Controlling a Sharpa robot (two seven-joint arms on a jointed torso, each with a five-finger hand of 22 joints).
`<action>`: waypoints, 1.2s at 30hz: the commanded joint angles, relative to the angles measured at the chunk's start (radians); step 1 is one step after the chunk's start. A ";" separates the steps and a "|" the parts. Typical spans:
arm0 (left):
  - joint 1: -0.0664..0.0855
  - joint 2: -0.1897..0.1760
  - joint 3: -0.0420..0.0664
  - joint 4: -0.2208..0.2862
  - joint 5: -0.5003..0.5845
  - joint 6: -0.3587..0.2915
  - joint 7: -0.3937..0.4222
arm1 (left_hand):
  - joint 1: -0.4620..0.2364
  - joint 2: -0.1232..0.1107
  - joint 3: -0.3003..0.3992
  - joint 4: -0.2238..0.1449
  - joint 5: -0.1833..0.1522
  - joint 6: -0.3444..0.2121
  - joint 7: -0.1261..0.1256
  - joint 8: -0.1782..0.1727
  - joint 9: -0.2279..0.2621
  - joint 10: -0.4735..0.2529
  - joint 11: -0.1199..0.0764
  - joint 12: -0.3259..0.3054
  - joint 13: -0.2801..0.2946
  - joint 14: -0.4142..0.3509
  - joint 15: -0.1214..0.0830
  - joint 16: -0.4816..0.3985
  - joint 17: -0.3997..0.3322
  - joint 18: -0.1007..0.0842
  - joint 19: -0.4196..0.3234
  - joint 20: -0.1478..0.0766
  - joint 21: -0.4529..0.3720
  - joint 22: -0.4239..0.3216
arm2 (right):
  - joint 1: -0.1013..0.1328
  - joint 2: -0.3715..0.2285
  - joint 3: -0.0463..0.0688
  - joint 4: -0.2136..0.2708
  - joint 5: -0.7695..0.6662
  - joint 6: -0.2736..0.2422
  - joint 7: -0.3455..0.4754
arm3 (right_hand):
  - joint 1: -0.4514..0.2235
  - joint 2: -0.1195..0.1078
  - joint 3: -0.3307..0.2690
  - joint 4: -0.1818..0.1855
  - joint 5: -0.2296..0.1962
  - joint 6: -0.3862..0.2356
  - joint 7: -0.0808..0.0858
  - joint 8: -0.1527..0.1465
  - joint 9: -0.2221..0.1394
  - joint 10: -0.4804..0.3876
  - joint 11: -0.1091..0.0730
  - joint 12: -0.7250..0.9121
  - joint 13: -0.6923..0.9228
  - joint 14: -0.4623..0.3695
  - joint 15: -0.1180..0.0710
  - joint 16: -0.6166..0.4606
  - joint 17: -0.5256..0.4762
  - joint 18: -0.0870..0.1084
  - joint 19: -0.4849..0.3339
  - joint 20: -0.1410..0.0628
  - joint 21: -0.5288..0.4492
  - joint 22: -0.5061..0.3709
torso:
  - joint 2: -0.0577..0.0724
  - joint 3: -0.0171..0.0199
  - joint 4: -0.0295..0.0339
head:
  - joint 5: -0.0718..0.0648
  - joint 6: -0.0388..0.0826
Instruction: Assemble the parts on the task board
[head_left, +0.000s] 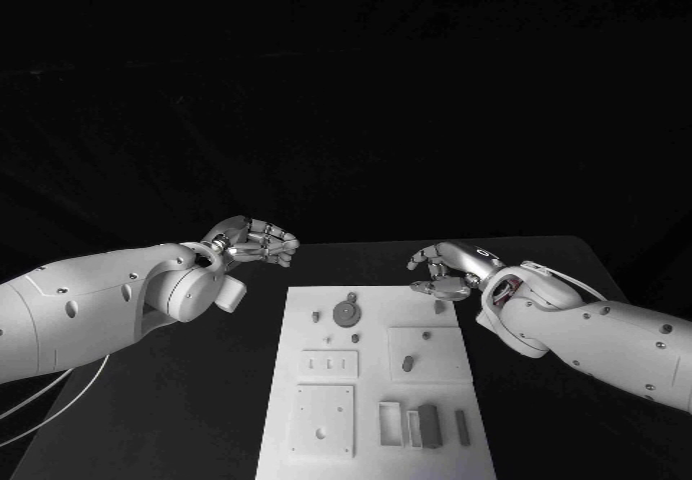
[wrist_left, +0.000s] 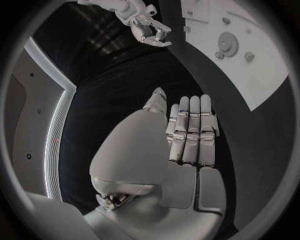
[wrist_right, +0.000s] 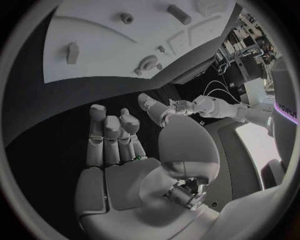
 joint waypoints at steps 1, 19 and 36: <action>-0.001 0.001 0.000 0.001 -0.023 0.035 0.014 | 0.003 0.009 -0.001 -0.001 0.004 0.010 0.001 0.004 0.000 0.011 -0.002 0.002 0.002 0.012 -0.001 -0.002 0.002 0.015 0.010 -0.002 0.004 0.002 | 0.000 -0.015 0.000 -0.019 0.079 0.026 0.124 | 0.013 0.002 0.000 -0.010 0.006 0.006 0.006 0.005 -0.001 -0.008 0.000 -0.005 0.000 -0.008 0.000 -0.003 -0.001 0.022 -0.005 0.002 -0.004 0.005 | -0.006 0.0024 -0.0057 | -0.002 -0.002; -0.003 -0.009 0.000 0.011 -0.027 0.041 0.010 | 0.024 -0.010 -0.020 0.000 0.003 -0.007 0.015 -0.014 -0.010 -0.001 0.007 -0.016 0.000 0.016 -0.002 -0.009 0.012 0.011 0.014 -0.005 0.002 0.007 | -0.013 -0.041 -0.001 -0.156 0.062 0.048 0.177 | 0.035 -0.008 -0.003 -0.041 0.002 -0.004 0.004 0.002 -0.004 -0.015 -0.002 -0.003 0.000 -0.016 -0.002 0.000 -0.001 0.022 -0.009 0.009 -0.005 0.008 | -0.006 0.0044 -0.0073 | -0.016 -0.006; -0.005 -0.011 0.000 0.013 -0.042 0.052 0.008 | 0.025 -0.011 -0.022 -0.001 0.004 -0.008 0.016 -0.015 -0.011 -0.003 0.008 -0.020 0.000 0.013 -0.001 -0.014 0.014 0.011 0.012 -0.004 -0.001 0.007 | -0.055 -0.012 -0.002 -0.236 0.038 0.057 0.191 | 0.039 -0.013 -0.004 -0.046 0.000 -0.016 0.004 -0.004 -0.008 -0.021 -0.002 -0.005 0.000 -0.021 -0.002 -0.002 -0.002 0.022 -0.013 0.013 -0.007 0.008 | -0.007 0.0018 -0.0075 | -0.026 -0.021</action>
